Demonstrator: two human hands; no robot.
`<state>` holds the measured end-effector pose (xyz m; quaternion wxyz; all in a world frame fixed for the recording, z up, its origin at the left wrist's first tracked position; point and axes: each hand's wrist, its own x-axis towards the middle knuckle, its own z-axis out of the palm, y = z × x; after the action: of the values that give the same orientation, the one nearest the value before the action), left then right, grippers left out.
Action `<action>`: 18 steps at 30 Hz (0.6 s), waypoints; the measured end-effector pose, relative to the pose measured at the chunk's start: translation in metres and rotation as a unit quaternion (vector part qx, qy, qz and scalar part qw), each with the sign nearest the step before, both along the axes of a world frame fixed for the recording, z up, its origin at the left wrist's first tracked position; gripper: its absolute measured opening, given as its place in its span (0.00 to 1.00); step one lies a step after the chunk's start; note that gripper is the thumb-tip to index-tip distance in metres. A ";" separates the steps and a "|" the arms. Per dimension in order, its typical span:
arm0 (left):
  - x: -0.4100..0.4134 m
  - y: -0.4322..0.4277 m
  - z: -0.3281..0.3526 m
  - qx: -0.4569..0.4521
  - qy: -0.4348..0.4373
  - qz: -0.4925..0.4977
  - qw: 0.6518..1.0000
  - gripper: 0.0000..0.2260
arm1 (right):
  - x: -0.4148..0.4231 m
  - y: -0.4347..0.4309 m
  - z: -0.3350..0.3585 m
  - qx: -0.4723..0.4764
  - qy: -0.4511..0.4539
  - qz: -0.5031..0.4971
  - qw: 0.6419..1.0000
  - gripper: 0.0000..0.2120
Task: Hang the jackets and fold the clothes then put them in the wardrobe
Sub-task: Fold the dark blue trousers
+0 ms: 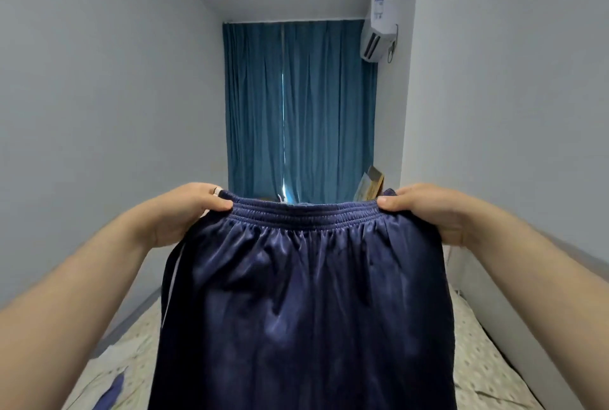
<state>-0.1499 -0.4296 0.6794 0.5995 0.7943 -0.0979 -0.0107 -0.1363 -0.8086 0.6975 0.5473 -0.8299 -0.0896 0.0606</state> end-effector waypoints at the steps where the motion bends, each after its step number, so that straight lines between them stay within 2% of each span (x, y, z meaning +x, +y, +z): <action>1: 0.007 -0.004 -0.018 0.008 -0.003 0.009 1.000 0.07 | 0.010 -0.002 -0.018 -0.002 0.007 -0.004 1.000 0.15; 4: 0.030 -0.011 -0.072 0.062 -0.007 0.045 0.997 0.03 | 0.039 -0.005 -0.078 -0.009 0.042 -0.008 0.999 0.09; 8: 0.060 -0.010 -0.157 0.143 0.013 0.069 0.987 0.04 | 0.075 0.001 -0.169 -0.016 0.112 -0.023 0.993 0.09; 11: 0.081 -0.008 -0.231 0.182 0.042 0.082 0.979 0.16 | 0.097 0.011 -0.244 -0.052 0.172 -0.030 0.983 0.07; 13: 0.097 -0.002 -0.286 0.199 0.072 0.091 0.973 0.16 | 0.109 0.020 -0.293 -0.085 0.201 -0.049 0.975 0.04; 14: 0.105 0.002 -0.313 0.208 0.088 0.097 0.969 0.13 | 0.114 0.025 -0.317 -0.106 0.211 -0.062 0.970 0.07; 16: 0.121 0.009 -0.365 0.212 0.135 0.101 0.963 0.09 | 0.126 0.035 -0.363 -0.148 0.232 -0.093 0.957 0.21; 18: 0.136 0.012 -0.417 0.187 0.192 0.097 0.958 0.10 | 0.135 0.046 -0.406 -0.169 0.257 -0.106 0.946 0.22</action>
<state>-0.0139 -0.4173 0.2626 0.4459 0.8808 0.1004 -0.1232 -0.0011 -0.7629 0.2913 0.4068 -0.8711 0.1540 0.2281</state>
